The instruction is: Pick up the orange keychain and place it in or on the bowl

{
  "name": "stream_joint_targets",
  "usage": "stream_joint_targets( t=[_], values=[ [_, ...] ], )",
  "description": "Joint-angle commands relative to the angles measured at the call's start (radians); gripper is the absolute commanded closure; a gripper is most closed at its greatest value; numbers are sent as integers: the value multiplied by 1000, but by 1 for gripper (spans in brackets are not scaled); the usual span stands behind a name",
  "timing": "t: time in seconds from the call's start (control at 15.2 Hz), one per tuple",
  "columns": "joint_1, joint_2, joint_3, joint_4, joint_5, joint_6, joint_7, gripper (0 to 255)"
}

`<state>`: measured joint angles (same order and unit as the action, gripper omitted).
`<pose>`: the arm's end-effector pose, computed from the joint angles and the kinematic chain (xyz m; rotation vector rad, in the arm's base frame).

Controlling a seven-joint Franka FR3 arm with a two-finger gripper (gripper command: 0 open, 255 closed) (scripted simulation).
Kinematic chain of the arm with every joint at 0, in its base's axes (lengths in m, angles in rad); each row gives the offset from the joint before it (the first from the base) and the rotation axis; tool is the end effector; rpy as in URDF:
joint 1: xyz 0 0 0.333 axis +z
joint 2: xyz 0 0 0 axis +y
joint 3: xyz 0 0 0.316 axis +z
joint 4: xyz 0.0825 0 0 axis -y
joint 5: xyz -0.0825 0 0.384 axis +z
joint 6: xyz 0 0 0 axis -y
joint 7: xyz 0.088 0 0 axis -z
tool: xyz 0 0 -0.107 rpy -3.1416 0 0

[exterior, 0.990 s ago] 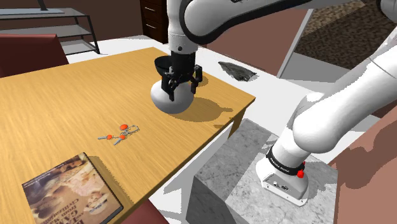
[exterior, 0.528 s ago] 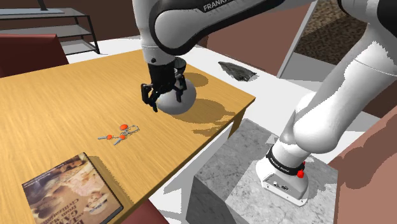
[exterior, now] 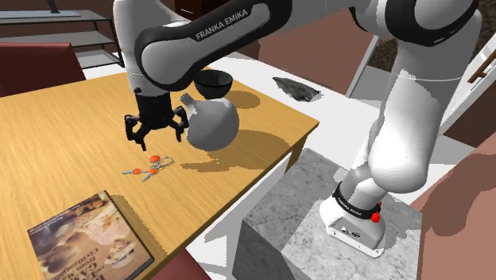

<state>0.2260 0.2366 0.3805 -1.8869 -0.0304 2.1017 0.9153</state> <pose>0.5075 0.3371 0.3902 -3.0643 0.4674 0.0702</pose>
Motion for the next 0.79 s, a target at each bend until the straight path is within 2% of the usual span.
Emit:
stream_joint_targets(
  t=[0.0,0.07,0.53,0.73],
  values=[
    [35,89,-14,84,-103,5,43,0],
    [49,123,-18,123,-117,1,59,0],
    [57,167,-29,86,-137,79,72,0],
    [57,171,-30,84,-139,85,73,0]
  ],
)
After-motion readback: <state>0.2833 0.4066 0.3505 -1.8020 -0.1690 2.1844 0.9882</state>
